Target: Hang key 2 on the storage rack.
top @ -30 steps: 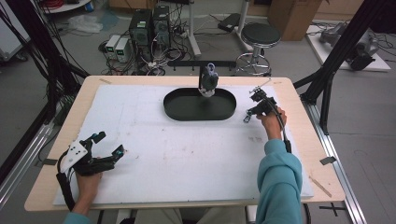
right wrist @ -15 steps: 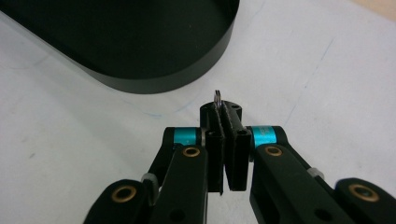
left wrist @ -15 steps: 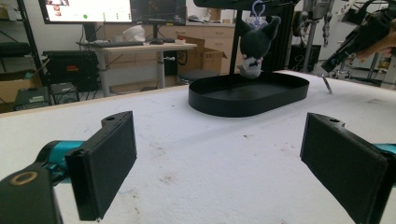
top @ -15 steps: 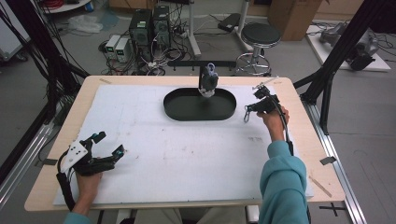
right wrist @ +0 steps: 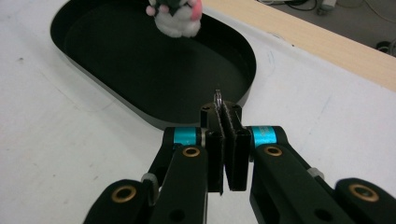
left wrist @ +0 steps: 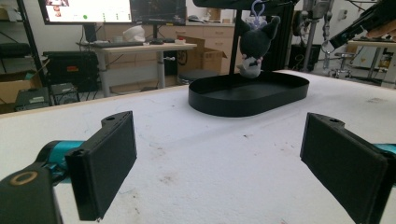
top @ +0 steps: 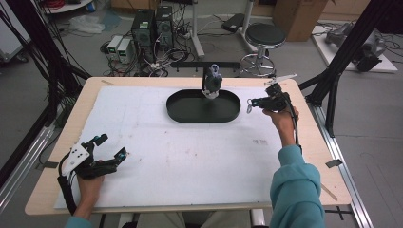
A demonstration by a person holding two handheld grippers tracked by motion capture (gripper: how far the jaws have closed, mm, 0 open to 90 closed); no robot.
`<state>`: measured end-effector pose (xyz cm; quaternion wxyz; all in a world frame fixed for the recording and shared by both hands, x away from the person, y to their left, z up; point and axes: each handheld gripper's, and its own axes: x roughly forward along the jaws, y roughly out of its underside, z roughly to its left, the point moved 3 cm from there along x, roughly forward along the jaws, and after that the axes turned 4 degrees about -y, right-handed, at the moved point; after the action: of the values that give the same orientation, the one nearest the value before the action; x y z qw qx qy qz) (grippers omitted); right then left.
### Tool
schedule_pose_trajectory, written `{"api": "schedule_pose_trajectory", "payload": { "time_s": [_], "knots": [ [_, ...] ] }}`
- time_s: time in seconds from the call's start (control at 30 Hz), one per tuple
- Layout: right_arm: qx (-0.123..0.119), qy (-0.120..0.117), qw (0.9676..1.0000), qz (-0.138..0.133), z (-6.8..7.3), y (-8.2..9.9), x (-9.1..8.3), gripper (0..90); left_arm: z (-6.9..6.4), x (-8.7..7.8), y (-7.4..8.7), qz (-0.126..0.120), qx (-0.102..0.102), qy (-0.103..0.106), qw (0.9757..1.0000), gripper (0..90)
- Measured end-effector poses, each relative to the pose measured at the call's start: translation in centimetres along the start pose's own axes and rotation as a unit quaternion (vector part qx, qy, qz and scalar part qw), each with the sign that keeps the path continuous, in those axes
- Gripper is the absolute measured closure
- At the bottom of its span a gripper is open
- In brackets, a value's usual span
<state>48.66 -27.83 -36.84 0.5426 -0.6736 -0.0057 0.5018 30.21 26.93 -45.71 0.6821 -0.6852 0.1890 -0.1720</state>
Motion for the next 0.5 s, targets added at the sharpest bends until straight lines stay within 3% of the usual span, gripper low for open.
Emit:
{"api": "schedule_pose_trajectory", "payload": {
  "time_s": [0.13,0.5],
  "knots": [
    [0.003,-0.011,0.9998,-0.018,0.3,-0.4,-0.2,88.9,0.0,0.0,0.0,0.000,0.001,-0.001,1.0000,11.0],
    [-0.021,-0.023,0.9984,-0.047,1.7,-4.1,-1.3,88.9,0.0,0.0,0.0,0.000,0.001,-0.001,1.0000,11.0]
  ]
}}
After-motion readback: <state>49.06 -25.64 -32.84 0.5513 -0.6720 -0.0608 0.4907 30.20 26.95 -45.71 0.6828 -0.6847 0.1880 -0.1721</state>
